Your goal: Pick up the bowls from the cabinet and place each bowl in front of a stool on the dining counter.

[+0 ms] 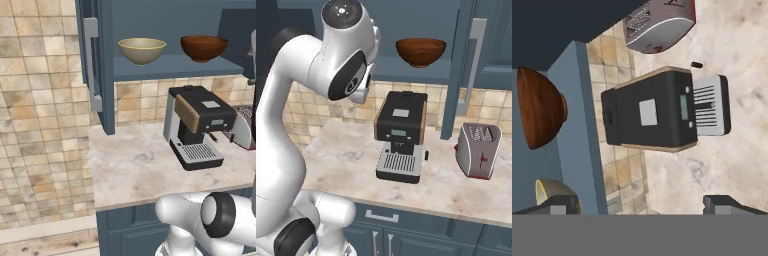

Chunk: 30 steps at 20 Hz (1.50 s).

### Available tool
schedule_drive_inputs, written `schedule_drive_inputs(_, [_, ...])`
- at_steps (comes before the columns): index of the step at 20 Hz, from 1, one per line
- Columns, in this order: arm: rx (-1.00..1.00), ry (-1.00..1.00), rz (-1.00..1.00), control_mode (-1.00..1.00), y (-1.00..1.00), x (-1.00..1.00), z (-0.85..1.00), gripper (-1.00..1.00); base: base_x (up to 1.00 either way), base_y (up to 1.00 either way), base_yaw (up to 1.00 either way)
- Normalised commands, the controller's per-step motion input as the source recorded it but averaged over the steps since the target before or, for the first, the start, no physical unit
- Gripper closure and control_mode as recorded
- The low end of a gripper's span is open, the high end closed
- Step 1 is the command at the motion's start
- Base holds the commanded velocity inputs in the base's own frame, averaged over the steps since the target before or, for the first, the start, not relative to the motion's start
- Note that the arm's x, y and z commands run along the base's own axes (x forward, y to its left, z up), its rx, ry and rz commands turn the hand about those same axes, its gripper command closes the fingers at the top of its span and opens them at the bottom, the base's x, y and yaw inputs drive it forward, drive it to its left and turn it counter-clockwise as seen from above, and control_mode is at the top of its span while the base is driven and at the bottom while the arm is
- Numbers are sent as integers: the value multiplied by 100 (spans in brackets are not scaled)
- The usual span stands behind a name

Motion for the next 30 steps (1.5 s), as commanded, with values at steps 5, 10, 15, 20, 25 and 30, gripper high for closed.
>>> schedule_drive_inputs(5, [0,-10,2,-100,-1,57,0,-100,0,0,0])
schedule_drive_inputs(10, [0,-1,4,-100,-1,65,-2,-100,0,0,0])
schedule_drive_inputs(15, [1,0,3,-100,-6,61,0,-100,0,0,0])
schedule_drive_inputs(20, [0,2,0,-100,-27,40,16,-100,0,0,0])
schedule_drive_inputs(25, [0,7,0,-100,-35,26,32,-100,0,0,0])
schedule_drive_inputs(30, [0,5,1,-100,-27,30,18,-100,0,0,0])
